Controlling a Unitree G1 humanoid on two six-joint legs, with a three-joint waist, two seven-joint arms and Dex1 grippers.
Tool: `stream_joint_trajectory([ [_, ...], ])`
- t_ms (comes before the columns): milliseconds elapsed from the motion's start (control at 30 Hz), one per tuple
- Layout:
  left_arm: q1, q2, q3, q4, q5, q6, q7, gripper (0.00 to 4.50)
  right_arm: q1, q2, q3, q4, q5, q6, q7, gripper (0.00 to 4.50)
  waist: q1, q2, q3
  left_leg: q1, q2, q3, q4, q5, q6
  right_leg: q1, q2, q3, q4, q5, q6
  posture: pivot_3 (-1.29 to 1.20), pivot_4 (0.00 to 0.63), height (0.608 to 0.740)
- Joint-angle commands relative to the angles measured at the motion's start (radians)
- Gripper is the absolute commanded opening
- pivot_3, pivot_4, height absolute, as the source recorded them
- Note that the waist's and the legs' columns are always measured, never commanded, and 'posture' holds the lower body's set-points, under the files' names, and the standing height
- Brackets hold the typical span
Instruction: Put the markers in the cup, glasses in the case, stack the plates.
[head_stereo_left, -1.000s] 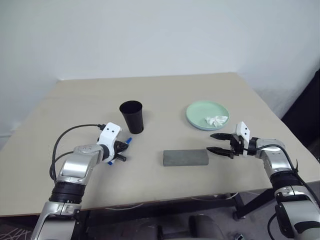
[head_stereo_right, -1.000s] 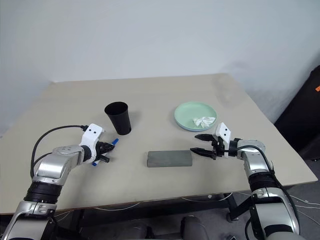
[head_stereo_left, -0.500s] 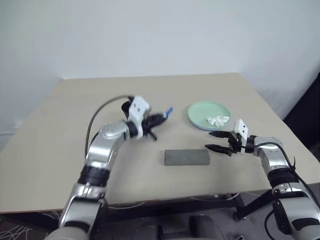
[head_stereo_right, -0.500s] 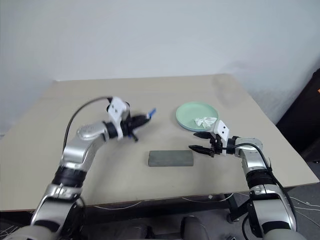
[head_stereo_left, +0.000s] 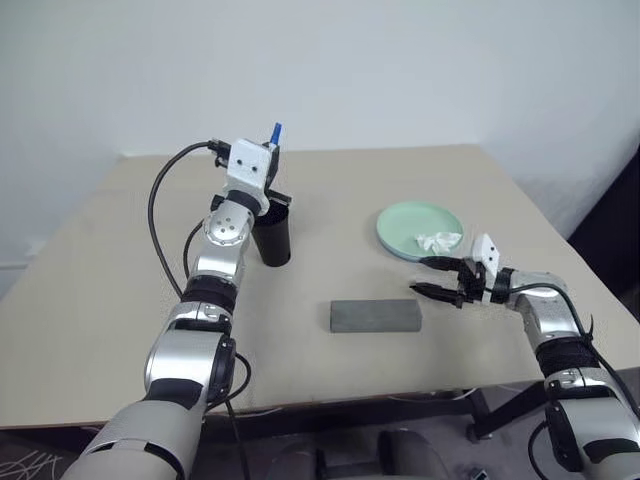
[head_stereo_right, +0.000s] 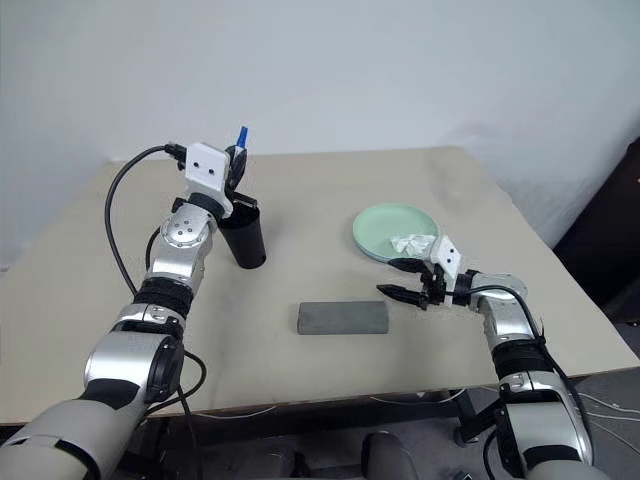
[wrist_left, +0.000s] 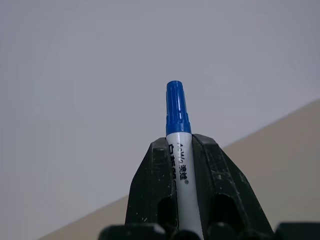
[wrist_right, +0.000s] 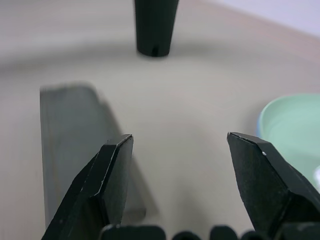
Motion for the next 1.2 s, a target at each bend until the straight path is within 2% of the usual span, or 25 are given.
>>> stream_joint_trajectory([
  [33,-0.045,0.006,0.027,0.066,-0.002,-0.067,0.031,0.13,-0.019,-0.008,-0.054,-0.09,0.082,0.075,0.003,3.26,0.0,0.0,0.0,0.0,0.0,0.0,0.0,0.0,0.0,0.0,0.0,0.0,0.0,0.0,0.0,0.0,0.0,0.74],
  [367,-0.06,-0.009,0.027,0.169,0.005,-0.112,0.041,0.13,0.021,-0.021,-0.058,-0.19,0.091,0.144,-0.011,3.26,0.0,0.0,0.0,0.0,0.001,0.0,0.0,-0.001,-0.001,-0.001,0.0,-0.002,0.001,0.0,0.0,0.0,0.0,0.74],
  [600,-0.056,-0.019,0.031,0.176,0.0,-0.122,0.041,2.47,0.024,-0.022,-0.055,-0.212,0.091,0.163,-0.019,3.26,0.0,0.0,0.0,0.0,0.001,0.0,0.0,-0.001,-0.001,-0.001,0.0,-0.002,0.001,0.0,0.0,0.0,0.0,0.74],
  [1200,-0.034,-0.027,0.053,0.155,-0.009,-0.139,0.025,2.47,0.025,-0.017,-0.05,-0.202,0.086,0.159,-0.015,3.26,0.0,0.0,0.0,0.0,0.001,0.0,0.0,-0.001,-0.001,-0.001,0.0,-0.002,0.001,0.0,0.0,0.0,0.0,0.74],
])
